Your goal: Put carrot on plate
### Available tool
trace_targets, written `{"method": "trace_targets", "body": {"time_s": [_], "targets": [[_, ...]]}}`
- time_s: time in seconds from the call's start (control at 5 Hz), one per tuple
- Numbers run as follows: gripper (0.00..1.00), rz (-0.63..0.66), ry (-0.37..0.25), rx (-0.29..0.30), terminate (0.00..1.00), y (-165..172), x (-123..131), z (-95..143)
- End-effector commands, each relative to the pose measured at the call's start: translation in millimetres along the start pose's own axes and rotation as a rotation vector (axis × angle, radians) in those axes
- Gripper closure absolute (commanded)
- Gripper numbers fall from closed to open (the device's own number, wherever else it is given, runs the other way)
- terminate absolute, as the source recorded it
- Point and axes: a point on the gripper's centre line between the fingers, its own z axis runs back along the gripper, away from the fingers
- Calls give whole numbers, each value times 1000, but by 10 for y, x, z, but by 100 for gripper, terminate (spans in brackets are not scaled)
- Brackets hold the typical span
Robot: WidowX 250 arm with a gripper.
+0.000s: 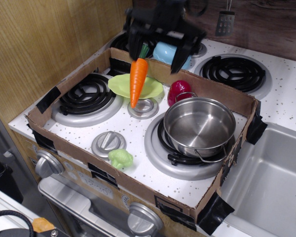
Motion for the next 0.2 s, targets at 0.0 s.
{"method": "trace_targets", "body": {"time_s": [0.0], "targets": [[0,172,-176,51,100,-199,-177,842]]}}
